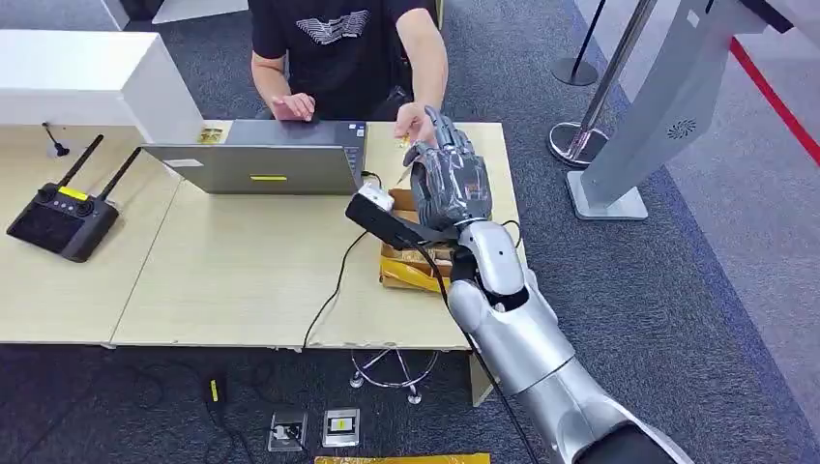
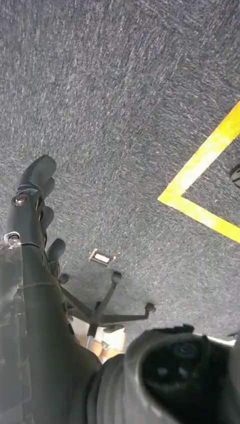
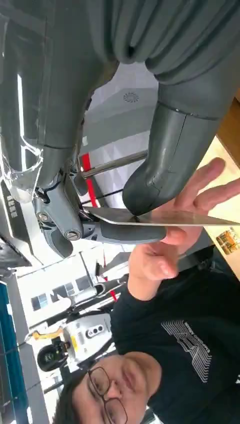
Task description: Pass the card to the sensor for recognition and then transmit it.
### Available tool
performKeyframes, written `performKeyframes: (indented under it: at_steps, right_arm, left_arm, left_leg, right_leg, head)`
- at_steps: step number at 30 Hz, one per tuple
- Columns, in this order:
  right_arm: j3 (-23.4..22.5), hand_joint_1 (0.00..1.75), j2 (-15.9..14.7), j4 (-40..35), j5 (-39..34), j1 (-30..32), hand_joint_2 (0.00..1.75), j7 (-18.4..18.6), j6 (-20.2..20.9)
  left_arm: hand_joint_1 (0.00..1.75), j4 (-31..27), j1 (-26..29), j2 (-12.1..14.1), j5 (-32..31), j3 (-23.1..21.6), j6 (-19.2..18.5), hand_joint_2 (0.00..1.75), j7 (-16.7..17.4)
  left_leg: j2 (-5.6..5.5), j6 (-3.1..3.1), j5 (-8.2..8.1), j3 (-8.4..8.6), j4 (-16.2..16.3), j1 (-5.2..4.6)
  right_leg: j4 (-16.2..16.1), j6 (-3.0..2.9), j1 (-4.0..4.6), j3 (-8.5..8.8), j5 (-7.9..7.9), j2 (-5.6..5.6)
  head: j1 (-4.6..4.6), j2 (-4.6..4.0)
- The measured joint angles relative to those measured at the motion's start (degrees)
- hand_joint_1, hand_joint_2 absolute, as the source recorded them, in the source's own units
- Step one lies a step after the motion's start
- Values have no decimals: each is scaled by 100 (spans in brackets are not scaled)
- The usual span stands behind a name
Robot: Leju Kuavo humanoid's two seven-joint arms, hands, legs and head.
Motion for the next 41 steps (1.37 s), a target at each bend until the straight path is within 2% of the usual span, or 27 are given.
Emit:
performKeyframes:
  at_steps: [14, 15, 16, 17, 35, 38, 41]
  right_arm:
    - [15, 175, 59, 275, 437, -84, 175, 127, -267]
    - [15, 164, 63, 293, 470, -85, 175, 138, -315]
    - [15, 0, 63, 306, 488, -88, 175, 140, -335]
    - [15, 0, 63, 330, 511, -95, 0, 144, -352]
    - [24, 0, 170, 802, 796, -266, 0, 192, -538]
    - [-2, 0, 118, 874, 824, -314, 0, 275, -623]
    - [-133, 0, -80, 925, 1006, -386, 0, 301, -826]
  left_arm:
    - [0, 0, 0, 0, -9, -57, 20, 0, 140]
    - [0, 0, 0, 0, -13, -78, 24, 0, 142]
    - [0, 0, 0, 0, -13, -101, 26, 0, 144]
    - [0, 0, 0, 0, -13, -116, 26, 0, 146]
    - [0, 0, -1, 4, 74, -230, 50, 0, 385]
    - [0, 0, -1, 20, 74, -249, 9, 0, 382]
    - [0, 2, 3, 33, 107, -273, 11, 0, 378]
  left_leg:
    - [0, 0, 0, 0, 0, 0]
    - [0, 0, 0, -1, 0, 0]
    - [0, 0, 0, -1, 0, 0]
    - [0, 0, 0, -1, 0, 0]
    - [0, 0, 0, 0, 0, 0]
    - [1, 0, 0, 2, 1, -1]
    - [0, 0, 0, 1, 2, -1]
  right_leg:
    - [0, 0, 0, 0, 0, 0]
    - [0, 0, 0, 0, 0, 0]
    - [0, 0, 0, 0, 0, 0]
    - [0, 0, 0, 0, 0, 0]
    - [-1, 0, 0, -1, 0, 1]
    - [-1, 0, 0, -5, 0, 1]
    - [-2, 0, -1, -3, 0, -1]
  head:
    - [0, 0]
    - [0, 0]
    - [-2, 0]
    - [0, 0]
    - [0, 0]
    - [0, 0]
    - [0, 0]
